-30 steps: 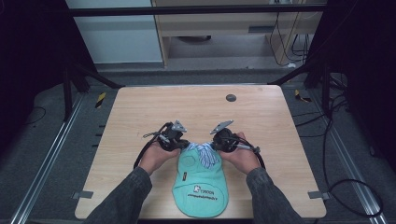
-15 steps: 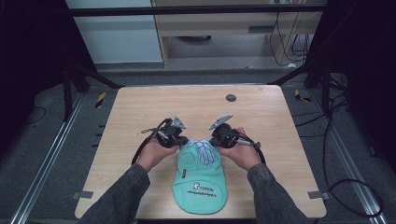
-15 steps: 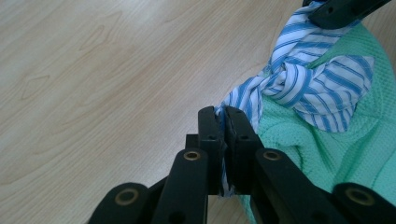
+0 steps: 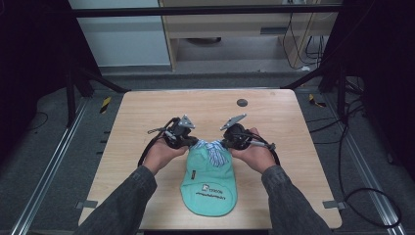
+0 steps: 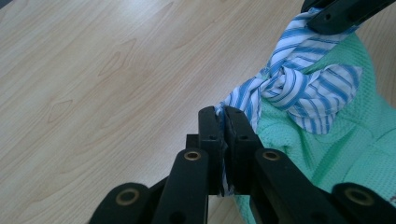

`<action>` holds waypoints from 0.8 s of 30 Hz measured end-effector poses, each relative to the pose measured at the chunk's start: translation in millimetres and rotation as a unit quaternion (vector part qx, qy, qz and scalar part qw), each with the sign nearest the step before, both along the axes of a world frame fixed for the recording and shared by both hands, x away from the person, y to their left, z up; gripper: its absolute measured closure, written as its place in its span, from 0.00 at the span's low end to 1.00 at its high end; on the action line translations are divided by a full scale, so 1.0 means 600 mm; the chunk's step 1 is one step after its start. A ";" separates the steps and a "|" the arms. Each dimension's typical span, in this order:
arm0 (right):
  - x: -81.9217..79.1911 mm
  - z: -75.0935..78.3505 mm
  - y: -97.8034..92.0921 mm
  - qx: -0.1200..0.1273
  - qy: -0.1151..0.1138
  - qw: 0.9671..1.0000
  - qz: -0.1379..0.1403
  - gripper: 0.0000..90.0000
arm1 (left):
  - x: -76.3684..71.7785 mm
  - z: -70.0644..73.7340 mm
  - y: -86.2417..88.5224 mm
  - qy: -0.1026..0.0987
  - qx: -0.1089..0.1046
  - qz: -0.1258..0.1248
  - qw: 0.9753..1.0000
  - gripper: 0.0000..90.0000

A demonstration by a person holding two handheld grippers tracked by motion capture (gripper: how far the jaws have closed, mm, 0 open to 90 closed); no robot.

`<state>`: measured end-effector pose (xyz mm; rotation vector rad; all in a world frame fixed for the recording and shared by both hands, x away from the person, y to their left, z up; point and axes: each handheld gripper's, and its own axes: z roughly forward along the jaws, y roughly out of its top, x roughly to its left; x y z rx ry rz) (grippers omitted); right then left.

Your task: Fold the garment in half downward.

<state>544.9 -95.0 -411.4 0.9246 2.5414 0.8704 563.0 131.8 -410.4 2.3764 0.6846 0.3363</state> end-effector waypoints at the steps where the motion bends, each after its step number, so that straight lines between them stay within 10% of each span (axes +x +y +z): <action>1: 0.001 0.001 0.000 -0.002 -0.002 1.000 0.002 0.93 | 0.000 0.001 0.000 -0.001 -0.001 0.001 1.000 0.96; 24: 0.031 0.032 0.004 -0.003 -0.039 0.999 0.009 0.93 | 0.028 0.041 -0.002 -0.025 0.002 0.008 1.000 0.96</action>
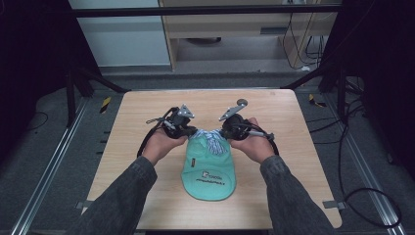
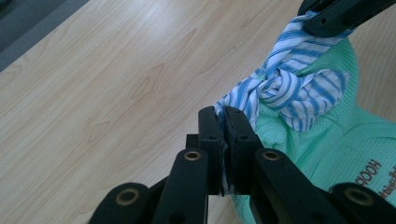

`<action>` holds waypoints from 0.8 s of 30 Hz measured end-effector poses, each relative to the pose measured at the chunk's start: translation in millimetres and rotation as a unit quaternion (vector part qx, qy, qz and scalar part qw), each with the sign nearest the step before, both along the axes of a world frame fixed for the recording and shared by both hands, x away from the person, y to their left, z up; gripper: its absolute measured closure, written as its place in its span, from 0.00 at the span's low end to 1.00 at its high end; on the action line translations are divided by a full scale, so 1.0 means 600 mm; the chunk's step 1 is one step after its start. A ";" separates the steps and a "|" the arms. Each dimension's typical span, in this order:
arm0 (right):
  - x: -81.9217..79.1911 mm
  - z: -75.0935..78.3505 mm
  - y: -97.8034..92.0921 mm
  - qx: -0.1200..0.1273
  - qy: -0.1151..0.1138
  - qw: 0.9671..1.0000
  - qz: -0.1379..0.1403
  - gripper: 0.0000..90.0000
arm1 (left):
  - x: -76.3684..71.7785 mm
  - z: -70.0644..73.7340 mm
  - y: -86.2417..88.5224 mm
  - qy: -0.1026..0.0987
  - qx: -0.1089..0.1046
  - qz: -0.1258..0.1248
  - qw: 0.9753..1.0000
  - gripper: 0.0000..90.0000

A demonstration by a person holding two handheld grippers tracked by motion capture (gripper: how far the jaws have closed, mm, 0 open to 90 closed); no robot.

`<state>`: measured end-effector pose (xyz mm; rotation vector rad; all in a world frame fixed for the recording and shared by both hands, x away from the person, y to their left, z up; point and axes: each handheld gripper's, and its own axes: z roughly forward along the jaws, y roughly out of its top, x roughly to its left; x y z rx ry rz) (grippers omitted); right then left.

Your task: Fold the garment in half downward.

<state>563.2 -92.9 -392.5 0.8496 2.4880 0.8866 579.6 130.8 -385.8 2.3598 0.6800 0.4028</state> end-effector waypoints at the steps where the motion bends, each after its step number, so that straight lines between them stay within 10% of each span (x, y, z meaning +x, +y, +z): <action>1: 0.001 0.000 -0.002 0.000 0.000 1.000 -0.001 0.93 | 0.001 0.001 -0.001 -0.001 -0.001 0.001 1.000 0.96; 24: 0.013 0.017 -0.013 -0.002 -0.021 1.000 0.004 0.93 | 0.007 0.015 -0.004 -0.021 -0.004 0.003 1.000 0.96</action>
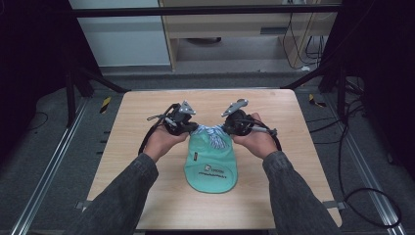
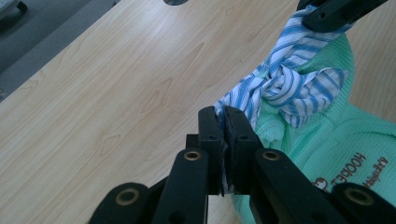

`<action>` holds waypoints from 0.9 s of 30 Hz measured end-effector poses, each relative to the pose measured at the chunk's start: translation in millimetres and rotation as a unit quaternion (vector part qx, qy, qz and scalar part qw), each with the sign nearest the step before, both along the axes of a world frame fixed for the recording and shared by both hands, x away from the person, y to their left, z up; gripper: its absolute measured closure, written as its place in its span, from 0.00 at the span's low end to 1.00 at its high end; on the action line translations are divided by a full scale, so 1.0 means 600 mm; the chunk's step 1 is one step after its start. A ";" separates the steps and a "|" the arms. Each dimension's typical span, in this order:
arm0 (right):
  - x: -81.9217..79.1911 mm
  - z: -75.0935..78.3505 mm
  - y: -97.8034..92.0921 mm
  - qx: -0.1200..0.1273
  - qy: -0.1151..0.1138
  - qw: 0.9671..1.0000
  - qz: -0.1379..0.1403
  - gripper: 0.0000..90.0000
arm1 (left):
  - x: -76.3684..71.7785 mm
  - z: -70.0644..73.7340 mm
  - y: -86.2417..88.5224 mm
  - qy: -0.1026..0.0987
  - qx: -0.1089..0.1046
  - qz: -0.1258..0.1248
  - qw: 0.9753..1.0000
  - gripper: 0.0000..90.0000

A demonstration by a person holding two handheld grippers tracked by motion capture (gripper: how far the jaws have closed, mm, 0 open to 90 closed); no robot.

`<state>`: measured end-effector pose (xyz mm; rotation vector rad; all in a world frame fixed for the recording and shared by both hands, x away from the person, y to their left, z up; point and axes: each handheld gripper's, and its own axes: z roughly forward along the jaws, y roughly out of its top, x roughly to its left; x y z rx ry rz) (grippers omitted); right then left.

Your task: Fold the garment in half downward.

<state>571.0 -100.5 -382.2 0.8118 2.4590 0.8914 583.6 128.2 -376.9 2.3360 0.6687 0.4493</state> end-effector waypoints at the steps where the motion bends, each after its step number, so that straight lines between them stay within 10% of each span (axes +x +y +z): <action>1: 0.000 0.002 0.000 0.000 -0.001 1.000 -0.001 0.93 | 0.001 0.002 0.000 -0.002 -0.001 -0.001 1.000 0.96; 27: 0.006 0.016 -0.007 -0.004 -0.017 1.000 -0.010 0.94 | 0.006 0.021 -0.010 -0.020 -0.005 0.001 1.000 0.96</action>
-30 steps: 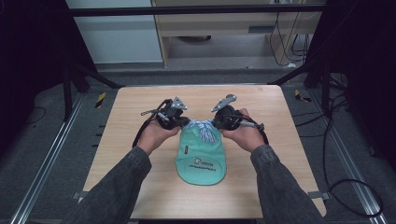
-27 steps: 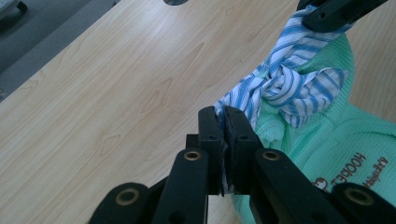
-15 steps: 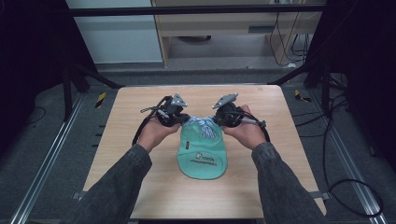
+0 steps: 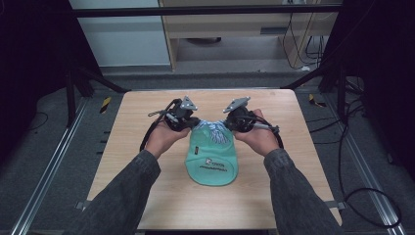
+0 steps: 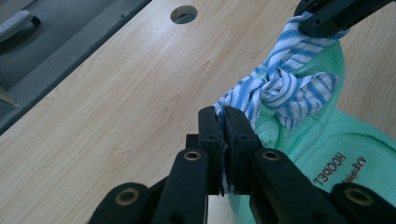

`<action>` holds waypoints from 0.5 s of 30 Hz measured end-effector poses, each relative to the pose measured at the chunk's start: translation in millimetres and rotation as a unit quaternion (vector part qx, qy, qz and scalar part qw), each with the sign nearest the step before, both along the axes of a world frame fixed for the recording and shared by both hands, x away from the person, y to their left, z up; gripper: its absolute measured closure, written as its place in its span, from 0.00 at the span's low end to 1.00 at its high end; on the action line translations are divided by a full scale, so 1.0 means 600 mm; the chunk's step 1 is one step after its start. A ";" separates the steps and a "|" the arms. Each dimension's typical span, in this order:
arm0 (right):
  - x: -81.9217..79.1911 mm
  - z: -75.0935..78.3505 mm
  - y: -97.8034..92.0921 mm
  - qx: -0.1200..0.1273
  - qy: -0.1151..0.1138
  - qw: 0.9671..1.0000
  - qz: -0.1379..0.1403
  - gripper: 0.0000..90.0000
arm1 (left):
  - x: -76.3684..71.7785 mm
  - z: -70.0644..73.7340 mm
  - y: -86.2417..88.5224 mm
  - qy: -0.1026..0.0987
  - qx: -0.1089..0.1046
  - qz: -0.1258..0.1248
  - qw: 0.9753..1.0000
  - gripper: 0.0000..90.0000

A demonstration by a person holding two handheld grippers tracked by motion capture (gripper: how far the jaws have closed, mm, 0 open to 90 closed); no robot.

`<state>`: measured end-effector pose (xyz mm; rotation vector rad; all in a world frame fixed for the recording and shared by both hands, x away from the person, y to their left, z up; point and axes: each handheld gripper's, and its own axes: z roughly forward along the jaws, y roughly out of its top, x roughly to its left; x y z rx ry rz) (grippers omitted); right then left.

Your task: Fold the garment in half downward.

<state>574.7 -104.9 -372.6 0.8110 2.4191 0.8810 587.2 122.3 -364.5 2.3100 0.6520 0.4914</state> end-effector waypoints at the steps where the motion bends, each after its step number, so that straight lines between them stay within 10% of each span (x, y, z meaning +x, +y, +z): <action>1: 0.001 0.001 0.000 0.000 -0.001 1.000 0.000 0.94 | 0.001 0.000 0.000 0.001 0.000 0.001 1.000 0.96; 15: 0.027 0.001 0.008 -0.005 -0.002 1.000 -0.005 0.93 | 0.023 0.003 -0.001 -0.009 0.003 0.011 1.000 0.96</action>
